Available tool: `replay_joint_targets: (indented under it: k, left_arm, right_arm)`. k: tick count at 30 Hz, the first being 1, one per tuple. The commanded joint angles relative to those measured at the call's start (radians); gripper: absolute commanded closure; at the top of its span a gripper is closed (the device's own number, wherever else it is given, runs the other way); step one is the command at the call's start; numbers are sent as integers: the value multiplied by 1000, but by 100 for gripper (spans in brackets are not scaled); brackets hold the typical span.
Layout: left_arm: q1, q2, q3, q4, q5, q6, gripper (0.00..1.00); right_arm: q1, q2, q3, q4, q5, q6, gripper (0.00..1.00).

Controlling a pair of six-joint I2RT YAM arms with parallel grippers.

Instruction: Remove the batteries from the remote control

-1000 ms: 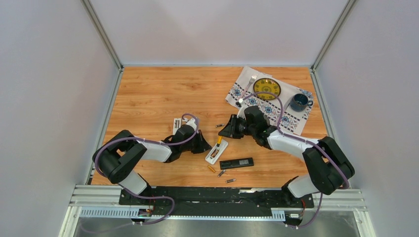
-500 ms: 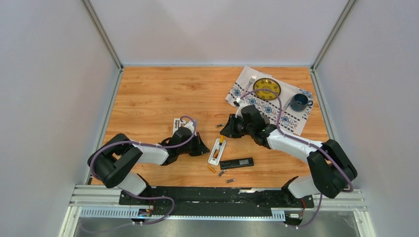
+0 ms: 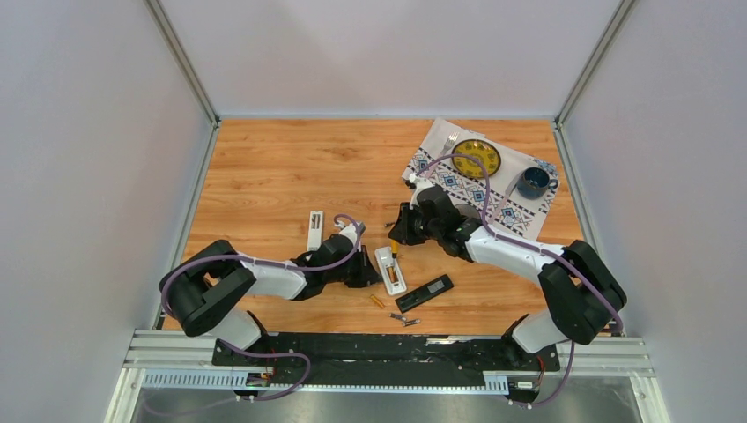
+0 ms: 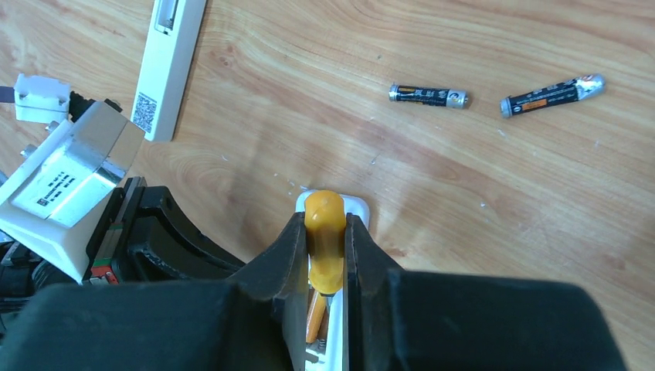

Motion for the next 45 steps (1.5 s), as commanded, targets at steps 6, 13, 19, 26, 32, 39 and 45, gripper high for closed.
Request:
replay_joint_targets:
  k: [6, 13, 19, 26, 32, 39, 45]
  left_arm:
    - [-30, 88, 32, 76, 18, -31, 100]
    - [-37, 89, 24, 76, -6, -38, 100]
    - [-39, 99, 25, 45, -28, -41, 100]
    - [-39, 132, 47, 48, -26, -50, 100]
    - [-39, 154, 58, 45, -26, -51, 100]
    - [-39, 155, 59, 39, -29, -47, 100]
    - [-39, 162, 68, 36, -22, -43, 100]
  right_arm:
    - [24, -24, 22, 87, -34, -48, 100]
    - [21, 3, 58, 28, -80, -47, 100]
    - [-3, -42, -30, -13, -48, 8, 100]
    - [-69, -82, -131, 80, -122, 79, 100]
    - [-91, -89, -178, 182, -146, 125, 100]
    - [-91, -133, -166, 162, -15, 96, 100]
    - [-66, -170, -162, 157, 145, 63, 100]
